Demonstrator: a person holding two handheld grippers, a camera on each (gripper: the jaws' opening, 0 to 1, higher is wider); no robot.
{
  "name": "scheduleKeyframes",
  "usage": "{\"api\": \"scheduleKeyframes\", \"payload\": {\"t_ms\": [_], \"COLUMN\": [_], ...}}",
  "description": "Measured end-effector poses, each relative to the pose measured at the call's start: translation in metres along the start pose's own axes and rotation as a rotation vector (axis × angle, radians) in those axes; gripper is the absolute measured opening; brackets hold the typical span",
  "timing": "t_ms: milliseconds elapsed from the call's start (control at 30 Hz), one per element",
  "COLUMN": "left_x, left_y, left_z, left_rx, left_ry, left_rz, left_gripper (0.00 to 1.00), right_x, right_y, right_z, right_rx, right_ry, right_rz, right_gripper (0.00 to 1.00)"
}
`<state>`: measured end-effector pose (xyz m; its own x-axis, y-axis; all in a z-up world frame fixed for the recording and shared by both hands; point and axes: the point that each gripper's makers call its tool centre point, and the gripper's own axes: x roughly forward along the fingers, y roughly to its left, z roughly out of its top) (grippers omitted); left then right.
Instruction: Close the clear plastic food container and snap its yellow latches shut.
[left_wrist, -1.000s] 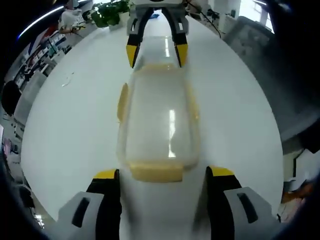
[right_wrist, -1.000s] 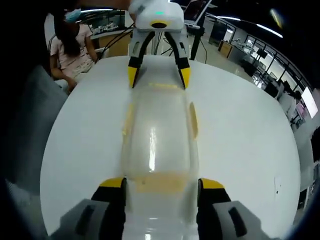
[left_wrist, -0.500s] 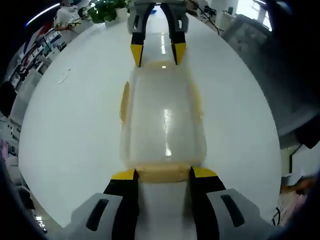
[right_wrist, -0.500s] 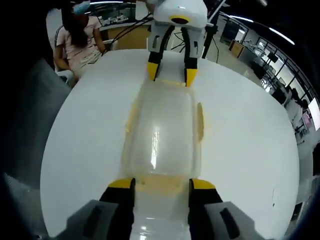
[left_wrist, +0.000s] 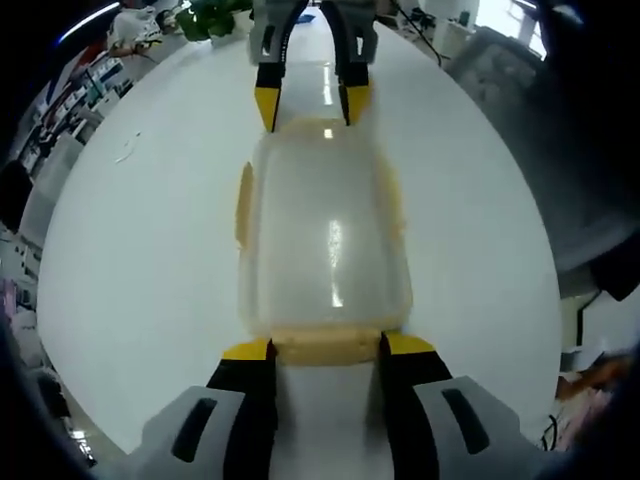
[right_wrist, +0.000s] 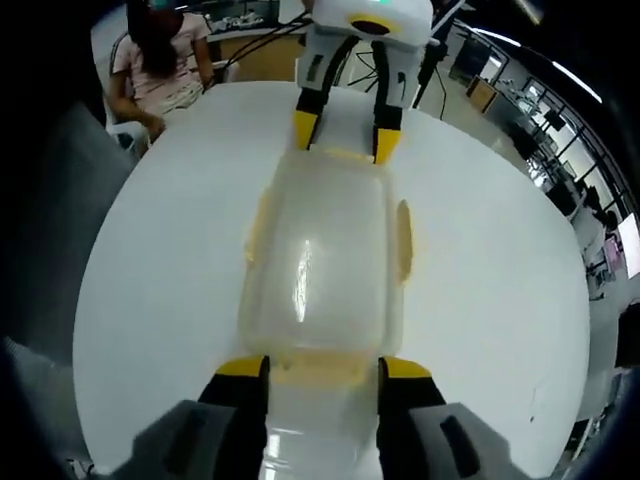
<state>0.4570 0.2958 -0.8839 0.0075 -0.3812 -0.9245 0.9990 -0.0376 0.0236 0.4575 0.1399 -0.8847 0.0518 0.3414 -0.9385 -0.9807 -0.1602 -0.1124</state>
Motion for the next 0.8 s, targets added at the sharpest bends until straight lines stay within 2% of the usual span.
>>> {"api": "scheduleKeyframes", "payload": {"t_ms": [100,167,200,233,267,333,367,400,433,467,533,567,633,800], "left_x": [0.0,-0.001,-0.002,-0.003,-0.004,-0.004,-0.003,-0.003,-0.003,-0.003,-0.003,-0.003,-0.004,-0.002], "left_y": [-0.001,0.0,-0.001,-0.002,-0.002,-0.002,-0.001,0.0,0.0,0.0,0.001,0.001,0.002,0.002], "left_z": [0.001,-0.002,-0.005,-0.008,-0.011,-0.013,-0.013,-0.012,-0.012,-0.012,-0.012,-0.013,-0.013,-0.01], "left_rx": [0.001,-0.01,0.007,0.012,0.014,0.012,0.012,0.014,0.011,0.012,0.011,0.005,0.001,0.0], "left_ry": [0.002,0.001,-0.002,-0.001,-0.006,-0.016,-0.021,-0.022,-0.019,-0.017,-0.021,-0.026,-0.031,-0.008], "left_rz": [0.0,0.005,0.001,-0.002,-0.005,-0.005,-0.005,-0.004,-0.005,-0.006,-0.007,-0.006,-0.005,-0.003], "left_gripper": [0.38,0.38,0.38,0.38,0.38,0.38,0.38,0.38,0.38,0.38,0.38,0.38,0.38,0.38], "right_x": [0.0,-0.001,-0.002,-0.003,-0.004,-0.002,0.001,-0.001,0.0,0.002,0.005,0.006,0.006,0.007], "right_y": [0.001,0.001,0.003,0.005,0.004,0.001,0.001,0.006,0.004,0.006,0.007,0.007,0.006,0.005], "right_z": [0.0,0.003,0.008,0.011,0.014,0.006,0.004,0.01,0.012,0.01,0.004,0.006,0.005,0.004], "right_rx": [0.004,0.038,0.058,0.09,0.177,0.234,0.206,0.184,0.142,0.149,0.079,0.045,0.112,0.146], "right_ry": [0.007,-0.021,-0.058,-0.081,-0.116,-0.095,-0.09,-0.11,-0.111,-0.076,-0.036,-0.051,-0.041,-0.033], "right_rz": [-0.003,0.0,0.024,0.044,0.064,0.077,0.087,0.13,0.112,0.115,0.091,0.086,0.088,0.074], "right_gripper": [0.4,0.4,0.4,0.4,0.39,0.39,0.39,0.38,0.38,0.38,0.38,0.38,0.37,0.37]}}
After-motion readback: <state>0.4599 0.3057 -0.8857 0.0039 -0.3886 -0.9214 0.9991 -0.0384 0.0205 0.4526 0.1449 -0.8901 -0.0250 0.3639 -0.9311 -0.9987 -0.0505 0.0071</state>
